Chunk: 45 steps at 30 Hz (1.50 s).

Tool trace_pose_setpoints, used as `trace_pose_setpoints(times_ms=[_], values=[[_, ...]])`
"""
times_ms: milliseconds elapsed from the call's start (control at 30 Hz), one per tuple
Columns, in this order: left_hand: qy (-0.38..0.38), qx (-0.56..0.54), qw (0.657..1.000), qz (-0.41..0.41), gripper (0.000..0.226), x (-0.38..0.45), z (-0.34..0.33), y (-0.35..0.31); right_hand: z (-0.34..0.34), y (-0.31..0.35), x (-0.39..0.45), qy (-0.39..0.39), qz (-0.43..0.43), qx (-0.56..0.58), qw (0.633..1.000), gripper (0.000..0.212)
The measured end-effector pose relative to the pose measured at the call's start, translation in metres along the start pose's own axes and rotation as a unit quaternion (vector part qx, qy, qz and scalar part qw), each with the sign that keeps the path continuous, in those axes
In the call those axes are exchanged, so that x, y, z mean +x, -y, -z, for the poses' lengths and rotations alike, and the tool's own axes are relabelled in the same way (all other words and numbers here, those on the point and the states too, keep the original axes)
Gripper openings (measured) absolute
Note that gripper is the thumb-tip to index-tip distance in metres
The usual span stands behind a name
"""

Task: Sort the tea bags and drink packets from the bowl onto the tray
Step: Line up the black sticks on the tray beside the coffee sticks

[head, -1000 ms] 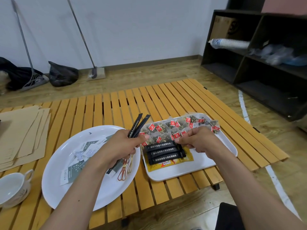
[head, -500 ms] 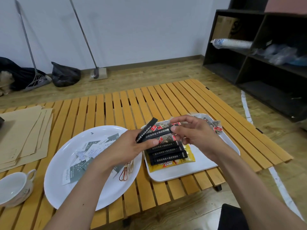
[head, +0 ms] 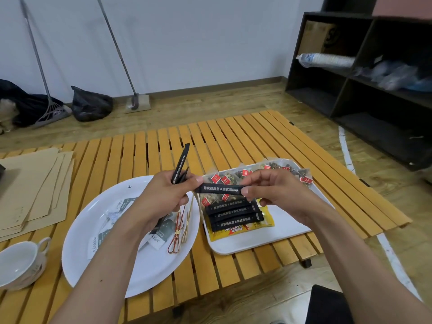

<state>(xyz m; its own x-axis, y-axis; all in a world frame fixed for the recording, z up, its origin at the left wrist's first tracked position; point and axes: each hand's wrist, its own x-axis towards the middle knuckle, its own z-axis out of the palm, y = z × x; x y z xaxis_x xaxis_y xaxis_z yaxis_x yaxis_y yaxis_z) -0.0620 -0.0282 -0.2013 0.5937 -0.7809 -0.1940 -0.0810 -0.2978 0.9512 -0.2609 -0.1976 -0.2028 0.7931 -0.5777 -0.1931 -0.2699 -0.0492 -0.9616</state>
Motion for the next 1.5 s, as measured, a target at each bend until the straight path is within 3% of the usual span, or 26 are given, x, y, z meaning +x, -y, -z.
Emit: trace_pose_setpoints(times_ms=[233,433,633,767,900,1067,1300,1433,1500], values=[[-0.026,0.063,0.997,0.019,0.019,0.002,0.002,0.006,0.019,-0.007,0.005,-0.079,-0.067,0.101,0.989,0.014],[-0.009,0.046,0.999,0.015,0.026,0.002,-0.009,0.008,0.012,-0.008,0.003,-0.023,-0.133,0.039,0.99,0.026],[0.008,0.084,0.996,0.025,0.023,0.002,-0.016,0.01,0.02,-0.009,0.003,-0.004,-0.157,0.035,0.987,0.016],[0.0,0.095,0.994,0.05,0.034,0.002,-0.011,0.01,0.025,-0.009,-0.001,-0.004,-0.182,-0.025,0.983,0.015],[-0.014,0.109,0.992,0.066,0.049,0.003,-0.011,0.007,0.015,-0.012,0.005,-0.047,-0.176,-0.046,0.982,0.013],[0.024,0.085,0.993,0.082,0.066,0.0,-0.016,0.006,0.004,-0.017,0.012,-0.078,-0.174,-0.075,0.979,0.014],[0.038,0.012,0.989,0.144,0.039,-0.002,-0.023,-0.003,0.005,-0.017,0.011,-0.094,-0.167,-0.101,0.976,0.024],[0.074,0.051,0.987,0.131,0.028,-0.001,-0.021,-0.002,0.005,-0.011,0.007,-0.14,-0.08,-0.101,0.982,0.02],[0.109,0.081,0.987,0.089,0.023,-0.002,-0.021,0.001,-0.003,-0.005,0.005,-0.124,-0.037,-0.027,0.991,0.019]])
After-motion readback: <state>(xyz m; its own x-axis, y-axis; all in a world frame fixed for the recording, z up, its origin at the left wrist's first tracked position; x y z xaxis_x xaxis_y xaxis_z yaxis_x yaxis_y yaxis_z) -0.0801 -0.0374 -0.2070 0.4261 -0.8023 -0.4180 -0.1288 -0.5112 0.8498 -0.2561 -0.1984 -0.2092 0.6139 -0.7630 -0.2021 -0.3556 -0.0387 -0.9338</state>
